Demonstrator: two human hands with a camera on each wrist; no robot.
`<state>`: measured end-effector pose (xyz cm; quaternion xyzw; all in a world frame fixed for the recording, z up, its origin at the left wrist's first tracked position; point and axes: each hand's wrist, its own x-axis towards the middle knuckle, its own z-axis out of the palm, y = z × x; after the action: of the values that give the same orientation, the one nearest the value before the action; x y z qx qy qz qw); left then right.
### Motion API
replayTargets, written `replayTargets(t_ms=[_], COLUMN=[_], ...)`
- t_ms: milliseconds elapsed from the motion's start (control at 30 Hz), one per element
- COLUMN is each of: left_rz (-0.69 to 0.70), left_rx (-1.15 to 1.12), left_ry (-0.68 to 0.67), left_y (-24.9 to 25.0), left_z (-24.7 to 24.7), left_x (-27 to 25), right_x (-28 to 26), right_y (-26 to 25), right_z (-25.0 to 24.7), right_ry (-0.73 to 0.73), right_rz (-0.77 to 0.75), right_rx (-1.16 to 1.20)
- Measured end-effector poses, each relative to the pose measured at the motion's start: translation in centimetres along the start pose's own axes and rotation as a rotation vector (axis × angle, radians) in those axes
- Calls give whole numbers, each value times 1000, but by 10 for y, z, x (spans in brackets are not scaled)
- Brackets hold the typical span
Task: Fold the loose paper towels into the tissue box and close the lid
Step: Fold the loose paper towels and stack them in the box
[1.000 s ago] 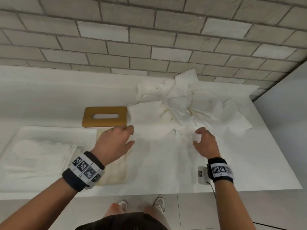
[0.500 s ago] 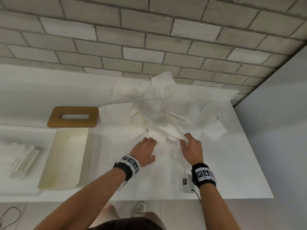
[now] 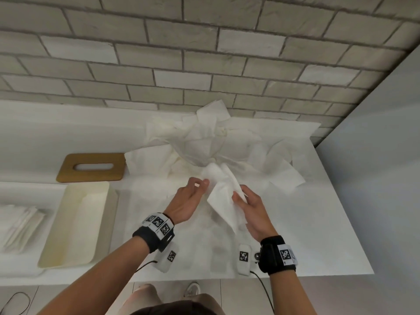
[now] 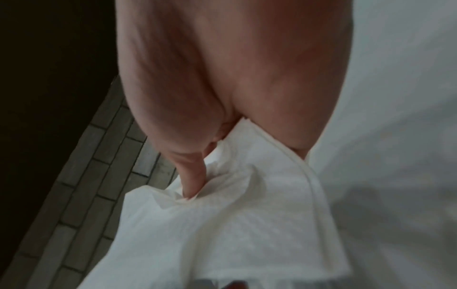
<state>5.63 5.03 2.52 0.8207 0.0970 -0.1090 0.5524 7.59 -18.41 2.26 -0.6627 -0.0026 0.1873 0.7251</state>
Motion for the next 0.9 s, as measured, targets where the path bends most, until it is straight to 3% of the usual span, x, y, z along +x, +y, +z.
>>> replayTargets(t_ms=[100,200,400,500,600,900], left_rz=[-126,-92,103,98,76,263], left_rx=[-421,-548,-213,-33,-9,216], left_ry=[-34,14,236,303,345,395], left_y=[16,21,-3,-11,-15,3], left_z=[-6,-16,-49,-71,-100,-207], left_x=[0,1,10,9,5,-31], right_x=[-8,-8,14,24,31,42], right_y=[0,2,34,48,40,-54], right_z=[18,30,41,46,48,87], right_ry=[-71,-82,135,199,242,104], right_rz=[19,34,84,158,128,-171], right_rx=[107,131,-211,-391,-437,-903])
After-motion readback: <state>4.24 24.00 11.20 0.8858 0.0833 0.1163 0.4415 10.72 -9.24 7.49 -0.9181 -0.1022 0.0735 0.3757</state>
